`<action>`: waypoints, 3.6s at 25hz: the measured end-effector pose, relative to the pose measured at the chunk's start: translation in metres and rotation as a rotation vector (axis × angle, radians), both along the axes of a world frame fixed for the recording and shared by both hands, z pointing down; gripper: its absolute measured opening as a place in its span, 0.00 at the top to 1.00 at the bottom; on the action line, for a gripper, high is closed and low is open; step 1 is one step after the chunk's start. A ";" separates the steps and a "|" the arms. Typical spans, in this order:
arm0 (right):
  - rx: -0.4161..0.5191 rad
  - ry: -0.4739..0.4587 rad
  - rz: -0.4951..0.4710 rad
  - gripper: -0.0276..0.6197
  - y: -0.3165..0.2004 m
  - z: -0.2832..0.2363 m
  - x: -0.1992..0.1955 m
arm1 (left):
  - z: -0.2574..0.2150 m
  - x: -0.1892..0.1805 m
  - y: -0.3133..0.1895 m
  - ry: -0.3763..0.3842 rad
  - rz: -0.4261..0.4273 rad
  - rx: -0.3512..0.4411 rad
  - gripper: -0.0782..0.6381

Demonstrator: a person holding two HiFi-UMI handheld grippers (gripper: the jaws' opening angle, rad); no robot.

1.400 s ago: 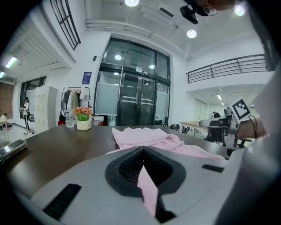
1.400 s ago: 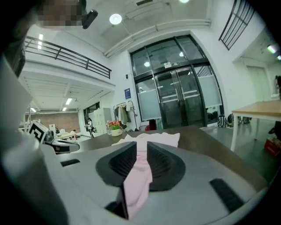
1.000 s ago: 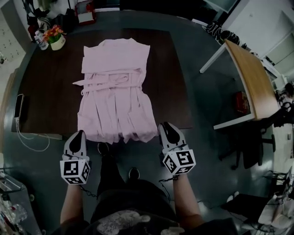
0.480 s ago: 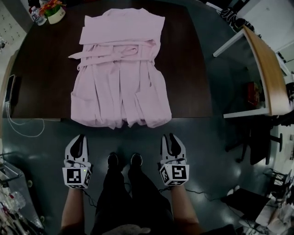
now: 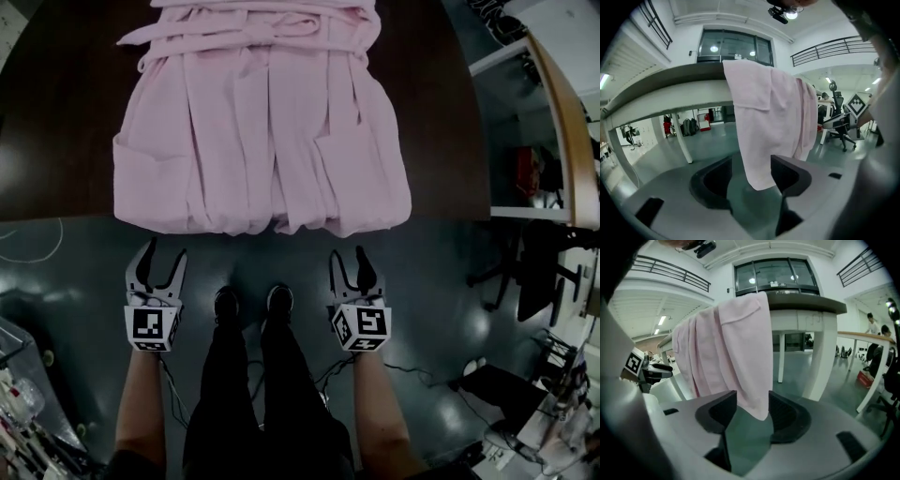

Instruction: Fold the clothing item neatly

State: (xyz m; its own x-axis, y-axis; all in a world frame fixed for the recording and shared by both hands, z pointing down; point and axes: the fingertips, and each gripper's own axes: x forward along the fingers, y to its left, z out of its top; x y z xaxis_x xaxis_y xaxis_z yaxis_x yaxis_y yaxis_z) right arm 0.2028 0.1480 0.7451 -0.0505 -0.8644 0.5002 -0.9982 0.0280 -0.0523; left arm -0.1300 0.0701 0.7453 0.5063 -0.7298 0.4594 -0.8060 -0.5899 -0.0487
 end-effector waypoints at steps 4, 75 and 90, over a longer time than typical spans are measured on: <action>0.016 0.027 -0.050 0.63 -0.019 0.041 0.003 | 0.035 0.011 -0.020 -0.011 0.058 0.045 0.49; 0.383 0.143 -0.299 0.95 -0.456 -0.443 0.055 | -0.447 0.078 -0.442 0.285 0.159 0.226 0.86; 0.217 -0.031 0.113 0.95 -0.665 -0.342 0.222 | -0.309 0.010 -0.689 0.204 -0.144 0.050 0.86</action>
